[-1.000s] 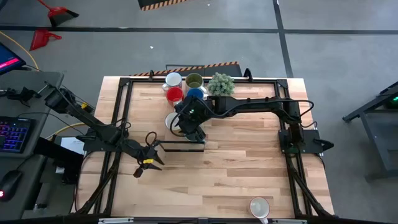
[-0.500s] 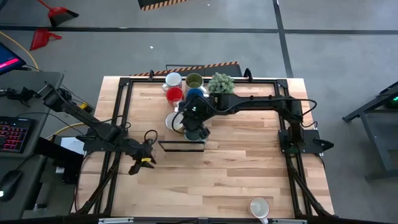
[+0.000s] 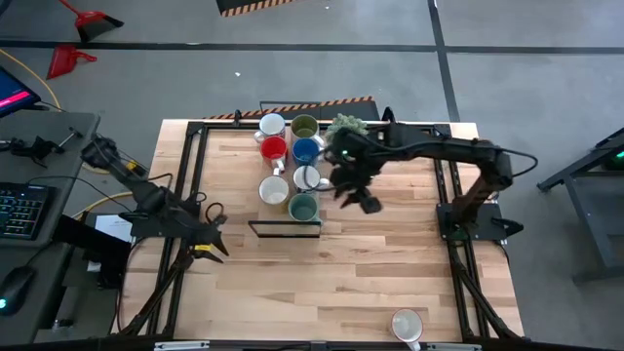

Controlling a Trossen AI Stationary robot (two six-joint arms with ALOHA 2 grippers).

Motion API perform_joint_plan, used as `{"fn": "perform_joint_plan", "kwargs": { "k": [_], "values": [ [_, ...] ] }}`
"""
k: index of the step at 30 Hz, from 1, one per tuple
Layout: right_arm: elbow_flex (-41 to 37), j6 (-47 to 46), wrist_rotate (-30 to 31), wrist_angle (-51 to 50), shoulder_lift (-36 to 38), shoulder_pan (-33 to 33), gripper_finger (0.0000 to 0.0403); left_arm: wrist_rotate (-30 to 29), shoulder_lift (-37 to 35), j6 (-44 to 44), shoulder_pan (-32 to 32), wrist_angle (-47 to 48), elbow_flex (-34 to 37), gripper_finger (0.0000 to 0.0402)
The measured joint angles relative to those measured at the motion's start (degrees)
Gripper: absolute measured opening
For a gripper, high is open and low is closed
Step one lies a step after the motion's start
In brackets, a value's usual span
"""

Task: Place coffee mugs
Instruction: Move the gray patterned mug to the bottom middle of the table

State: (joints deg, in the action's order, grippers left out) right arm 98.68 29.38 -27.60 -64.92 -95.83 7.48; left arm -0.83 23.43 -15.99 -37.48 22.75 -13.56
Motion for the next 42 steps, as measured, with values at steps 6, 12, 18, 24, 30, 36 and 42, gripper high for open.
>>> {"fn": "perform_joint_plan", "kwargs": {
  "k": [6, 12, 18, 24, 30, 36, 42],
  "values": [
    [-19.2, 1.8, -6.3, 12.9, 13.3, 0.7, 0.0116, -6.2, -5.4, -5.2, -3.5, 0.4, 1.9, 0.0106],
    [-40.8, -7.5, -6.1, 27.8, 31.2, 1.2, 0.0116, -9.8, -6.9, -6.2, -4.4, -1.3, 2.3, 0.0106],
    [-59.0, -16.4, -6.1, 36.9, 49.3, -0.5, 0.0116, -13.7, -6.9, -2.7, -4.4, -4.6, 2.3, 0.0106],
    [-71.0, -28.6, -6.1, 41.5, 63.7, -4.5, 0.0116, -17.9, -6.9, -2.3, -4.4, -5.1, 2.3, 0.0106],
    [-74.5, -34.4, -6.2, 43.0, 69.8, -12.0, 0.0116, -20.0, -6.9, -1.8, -4.4, -7.2, 2.3, 0.0106],
    [-74.3, -35.9, -5.5, 44.0, 69.9, -17.7, 0.0116, -20.4, -6.9, -1.8, -4.4, -7.8, 2.3, 0.0106],
    [-74.2, -46.2, -1.3, 48.5, 68.8, -18.4, 0.0116, -20.7, -6.9, -1.8, -4.3, -10.5, 2.3, 0.0106]
  ]
}}
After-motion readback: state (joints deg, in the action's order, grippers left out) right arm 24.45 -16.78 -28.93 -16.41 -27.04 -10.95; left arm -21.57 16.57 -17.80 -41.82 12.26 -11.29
